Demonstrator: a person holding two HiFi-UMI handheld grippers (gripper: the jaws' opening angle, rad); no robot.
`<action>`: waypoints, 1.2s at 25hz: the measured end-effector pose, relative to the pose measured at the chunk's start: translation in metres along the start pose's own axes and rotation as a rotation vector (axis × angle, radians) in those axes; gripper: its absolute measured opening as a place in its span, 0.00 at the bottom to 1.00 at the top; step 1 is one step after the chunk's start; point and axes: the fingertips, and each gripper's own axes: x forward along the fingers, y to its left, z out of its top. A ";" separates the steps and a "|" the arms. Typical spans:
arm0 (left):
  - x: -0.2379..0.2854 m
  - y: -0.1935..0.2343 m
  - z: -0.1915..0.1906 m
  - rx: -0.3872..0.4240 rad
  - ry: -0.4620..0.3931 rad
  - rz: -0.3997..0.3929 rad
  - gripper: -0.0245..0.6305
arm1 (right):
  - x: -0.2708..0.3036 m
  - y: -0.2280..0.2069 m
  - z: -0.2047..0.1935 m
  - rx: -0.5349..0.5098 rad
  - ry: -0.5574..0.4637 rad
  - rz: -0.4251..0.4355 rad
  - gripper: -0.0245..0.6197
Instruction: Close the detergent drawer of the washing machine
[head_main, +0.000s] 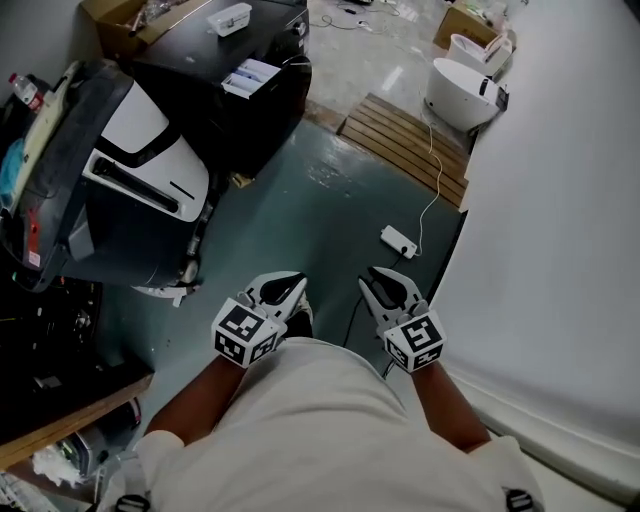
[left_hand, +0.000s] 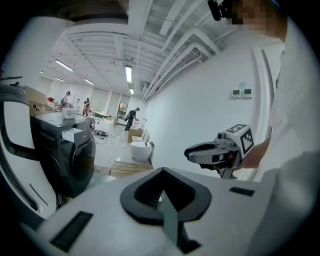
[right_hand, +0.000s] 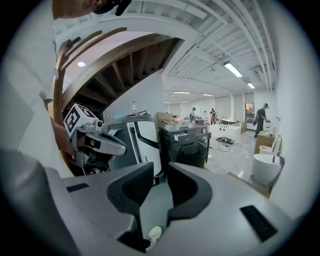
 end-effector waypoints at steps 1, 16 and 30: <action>0.005 0.008 0.006 0.006 -0.001 0.000 0.04 | 0.010 -0.008 0.006 -0.004 0.001 0.002 0.15; 0.019 0.143 0.067 -0.019 -0.068 0.083 0.04 | 0.179 -0.082 0.091 -0.105 -0.011 0.053 0.15; -0.016 0.246 0.094 -0.096 -0.159 0.335 0.04 | 0.324 -0.124 0.122 -0.224 -0.007 0.153 0.16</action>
